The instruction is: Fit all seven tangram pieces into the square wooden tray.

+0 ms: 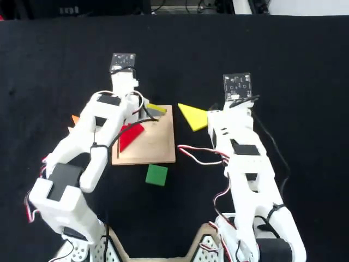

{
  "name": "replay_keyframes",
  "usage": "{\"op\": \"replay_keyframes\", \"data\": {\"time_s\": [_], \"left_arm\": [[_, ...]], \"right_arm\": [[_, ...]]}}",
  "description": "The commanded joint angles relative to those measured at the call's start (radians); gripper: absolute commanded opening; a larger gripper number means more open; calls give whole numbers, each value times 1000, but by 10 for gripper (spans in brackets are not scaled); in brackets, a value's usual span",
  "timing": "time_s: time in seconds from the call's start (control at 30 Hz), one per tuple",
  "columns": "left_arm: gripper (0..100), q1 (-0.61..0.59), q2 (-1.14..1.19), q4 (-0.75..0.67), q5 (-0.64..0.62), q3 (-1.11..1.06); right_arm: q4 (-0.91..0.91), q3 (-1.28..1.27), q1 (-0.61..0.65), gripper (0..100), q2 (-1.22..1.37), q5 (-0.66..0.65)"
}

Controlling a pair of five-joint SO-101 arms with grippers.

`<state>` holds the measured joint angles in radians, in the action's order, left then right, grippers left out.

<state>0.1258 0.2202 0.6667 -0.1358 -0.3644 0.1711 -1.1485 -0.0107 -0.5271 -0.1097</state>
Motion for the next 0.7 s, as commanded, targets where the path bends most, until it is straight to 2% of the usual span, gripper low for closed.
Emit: {"op": "replay_keyframes", "data": {"time_s": [0.0, 0.13, 0.27, 0.5, 0.67], "left_arm": [[417, 10, 43, -14, 2, 88], [379, 1, 87, 49, 9, 140], [402, 1, 71, 176, 35, 162], [407, -47, 0, 181, 43, 137], [407, -2, -112, 184, 31, 70]], "right_arm": [[-26, 28, -18, 127, 1, -6], [-26, 28, -18, 127, 1, -6], [-26, 28, -17, 127, 1, -6], [-25, 27, 2, 127, 1, -5], [-21, 25, 21, 127, 1, -6]]}}
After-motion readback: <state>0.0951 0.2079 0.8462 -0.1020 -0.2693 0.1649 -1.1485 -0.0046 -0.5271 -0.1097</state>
